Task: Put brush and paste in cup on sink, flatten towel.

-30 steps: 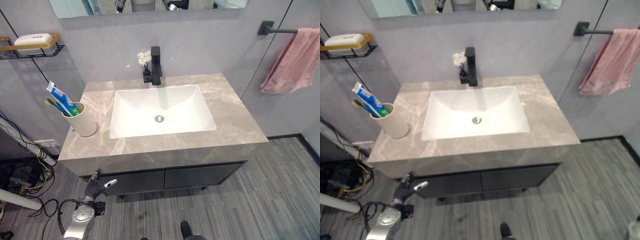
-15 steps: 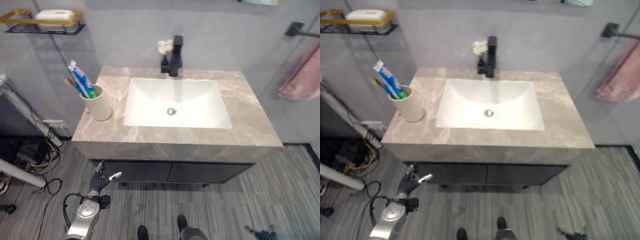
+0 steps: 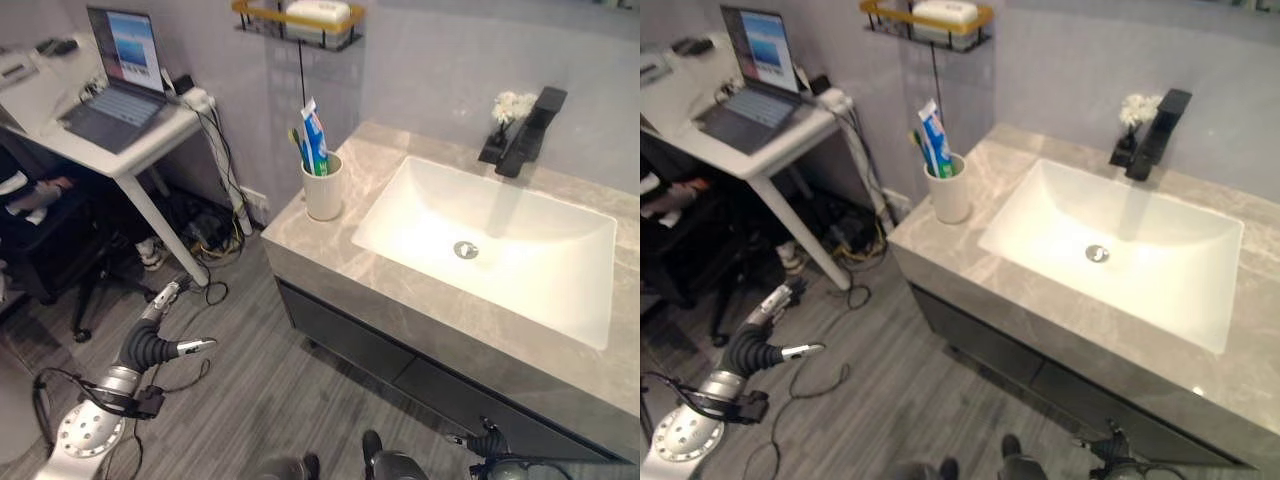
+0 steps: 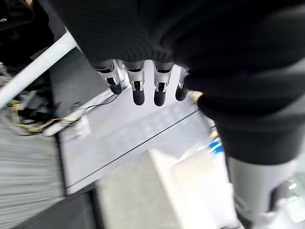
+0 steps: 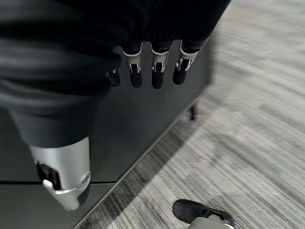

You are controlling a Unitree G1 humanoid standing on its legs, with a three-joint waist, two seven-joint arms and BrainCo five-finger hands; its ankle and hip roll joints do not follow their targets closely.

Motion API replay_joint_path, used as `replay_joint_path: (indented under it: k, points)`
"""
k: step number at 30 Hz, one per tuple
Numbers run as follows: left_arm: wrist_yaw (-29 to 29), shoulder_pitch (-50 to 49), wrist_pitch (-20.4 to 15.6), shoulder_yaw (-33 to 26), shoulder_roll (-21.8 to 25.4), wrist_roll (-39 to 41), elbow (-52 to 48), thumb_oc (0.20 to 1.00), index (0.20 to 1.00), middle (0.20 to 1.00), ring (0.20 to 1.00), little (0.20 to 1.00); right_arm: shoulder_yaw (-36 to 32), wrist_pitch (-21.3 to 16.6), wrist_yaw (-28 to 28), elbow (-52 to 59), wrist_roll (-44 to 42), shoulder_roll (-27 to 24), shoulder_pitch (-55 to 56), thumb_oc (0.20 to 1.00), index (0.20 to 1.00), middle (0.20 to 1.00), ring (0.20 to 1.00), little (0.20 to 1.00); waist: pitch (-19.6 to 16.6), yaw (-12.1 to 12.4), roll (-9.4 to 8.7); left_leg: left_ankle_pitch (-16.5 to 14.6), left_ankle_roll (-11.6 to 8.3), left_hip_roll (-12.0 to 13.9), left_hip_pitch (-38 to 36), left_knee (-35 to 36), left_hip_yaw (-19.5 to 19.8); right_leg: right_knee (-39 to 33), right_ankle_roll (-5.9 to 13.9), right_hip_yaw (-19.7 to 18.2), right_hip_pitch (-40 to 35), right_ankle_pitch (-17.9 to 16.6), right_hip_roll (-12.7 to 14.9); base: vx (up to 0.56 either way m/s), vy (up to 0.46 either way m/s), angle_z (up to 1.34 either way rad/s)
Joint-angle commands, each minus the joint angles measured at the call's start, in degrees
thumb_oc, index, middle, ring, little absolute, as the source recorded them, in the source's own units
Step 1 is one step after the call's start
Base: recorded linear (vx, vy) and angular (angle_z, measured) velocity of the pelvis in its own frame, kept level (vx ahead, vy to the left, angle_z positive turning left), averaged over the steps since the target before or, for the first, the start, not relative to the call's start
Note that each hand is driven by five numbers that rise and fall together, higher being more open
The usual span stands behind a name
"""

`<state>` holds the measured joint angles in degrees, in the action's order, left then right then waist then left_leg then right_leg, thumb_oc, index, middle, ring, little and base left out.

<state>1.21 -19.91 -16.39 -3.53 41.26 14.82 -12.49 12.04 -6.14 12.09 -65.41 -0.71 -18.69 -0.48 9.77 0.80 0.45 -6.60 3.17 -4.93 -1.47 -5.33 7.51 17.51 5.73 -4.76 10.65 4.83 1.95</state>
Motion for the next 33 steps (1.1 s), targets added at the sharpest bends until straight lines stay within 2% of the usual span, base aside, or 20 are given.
replay_joint_path:
  k: [1,2,6,14,17,21,24,25,27,29,31,33]
  points:
    - [0.24,0.68,-2.42,-4.63,0.30,4.52,-2.55,0.445,0.445,0.445,0.445,0.445,2.04,0.55,-1.12,-0.21,4.06,0.12,1.08,1.000,1.000,1.000,1.000,1.000,-0.57,-1.75,-1.10,2.35,-0.69,-4.67,-2.58,4.29,2.90,-15.69,3.35,-1.05,7.35,-17.46,-0.05,0.05,-0.025,0.22]
    - [-0.23,1.02,-2.28,-4.73,-0.11,5.87,-2.26,0.200,0.200,0.200,0.200,0.200,2.08,0.69,-1.18,-0.44,4.28,0.25,1.27,1.000,1.000,1.000,1.000,1.000,-0.69,-1.83,-1.27,2.17,-0.88,-5.03,-2.86,4.23,3.45,-15.91,3.45,-1.53,6.62,-17.35,0.02,0.09,-0.062,0.31]
    - [-3.35,1.52,-1.33,-6.26,-1.71,13.02,-2.88,0.200,0.200,0.200,0.200,0.200,3.09,1.66,-3.08,-1.93,7.11,-0.12,1.68,1.000,1.000,1.000,1.000,1.000,-2.71,-1.74,-0.95,2.11,-1.28,-4.14,-3.85,6.79,3.75,-18.66,3.46,-2.15,4.44,-18.99,0.23,0.13,-0.087,0.26]
    - [-2.97,5.05,-0.47,-7.00,0.17,15.61,-1.52,0.200,0.200,0.200,0.200,0.200,0.04,1.91,-2.82,-1.43,5.89,-1.26,3.28,1.000,1.000,1.000,1.000,1.000,-3.21,-2.81,0.29,2.99,-2.14,-2.36,-3.57,9.17,3.68,-19.29,2.74,-1.62,4.34,-18.02,-0.18,0.08,-0.064,0.04]
    - [-2.91,7.06,0.42,-6.43,-0.46,20.25,-0.87,0.200,0.200,0.200,0.200,0.200,-0.70,3.15,-2.38,-2.82,6.75,-1.81,2.60,1.000,1.000,1.000,1.000,1.000,-3.23,-3.28,1.42,3.06,-2.26,-1.76,-3.16,9.87,1.84,-19.72,3.06,-0.55,5.15,-18.00,0.04,0.07,-0.003,-0.09]
    - [-3.19,6.25,0.31,-7.92,0.66,20.97,-0.90,0.200,0.200,0.200,0.200,0.200,-0.03,3.52,-2.86,-3.40,8.19,-2.09,2.12,1.000,1.000,1.000,1.000,1.000,-3.05,-2.91,1.78,2.74,-2.56,-1.16,-2.51,10.27,-1.02,-18.99,3.49,0.41,6.86,-18.07,-0.24,0.04,-0.012,-0.45]
    - [-2.77,6.91,0.43,-7.35,0.33,21.20,0.91,0.200,0.200,0.200,0.200,0.200,0.04,3.45,-3.14,-3.54,8.19,-1.99,2.64,1.000,1.000,1.000,1.000,1.000,-2.94,-3.39,1.93,2.65,-2.87,-0.82,-2.18,10.33,-0.84,-18.54,3.10,0.32,7.27,-17.67,-0.19,0.03,-0.028,-0.29]
    - [-0.96,9.53,0.12,-6.46,0.39,17.44,4.24,0.200,0.200,0.200,0.200,0.200,-0.21,3.37,-2.85,-3.57,7.53,-1.78,2.86,1.000,1.000,1.000,1.000,1.000,-2.42,-4.10,2.09,2.90,-3.35,-0.41,-1.73,10.33,-0.50,-18.26,2.56,0.73,7.61,-16.86,-0.09,0.02,-0.050,-0.01]
    - [-0.37,11.35,-0.15,-5.45,0.53,16.07,5.44,0.200,0.200,0.200,0.200,0.200,-0.31,3.24,-2.75,-3.64,7.03,-1.75,2.73,1.000,1.000,1.000,1.000,1.000,-2.26,-4.52,2.29,3.03,-3.59,-0.24,-1.37,10.33,-0.07,-18.14,2.35,0.93,7.77,-16.45,0.05,0.02,-0.040,0.28]
    - [-0.47,14.91,0.40,-2.33,1.17,14.47,8.71,0.200,0.200,0.200,0.200,0.200,-0.20,2.88,-2.82,-2.93,5.89,-2.06,4.02,1.000,1.000,1.000,1.000,1.000,-2.29,-6.29,2.66,3.23,-4.13,0.09,-0.41,10.33,0.48,-18.44,1.65,-0.83,8.12,-15.82,-0.35,0.04,-0.045,0.39]
    - [-0.41,16.07,0.39,-1.59,1.46,13.63,9.21,0.200,0.200,0.200,0.200,0.200,-0.25,2.76,-2.76,-2.95,5.64,-2.09,4.23,1.000,1.000,1.000,1.000,1.000,-2.23,-6.59,2.83,3.33,-4.29,0.30,-0.21,10.33,0.95,-18.47,1.45,-1.46,8.14,-15.24,-0.57,0.02,-0.037,0.33]
    - [0.93,21.86,-0.21,1.65,2.94,12.16,11.03,0.200,0.200,0.200,0.200,0.200,-0.23,2.18,-2.36,-2.16,3.84,-2.29,4.72,1.000,1.000,1.000,1.000,1.000,-0.93,-8.52,2.85,4.56,-5.16,0.71,1.94,10.33,3.53,-15.16,1.00,-7.13,10.73,-13.77,-2.72,0.00,-0.088,0.29]
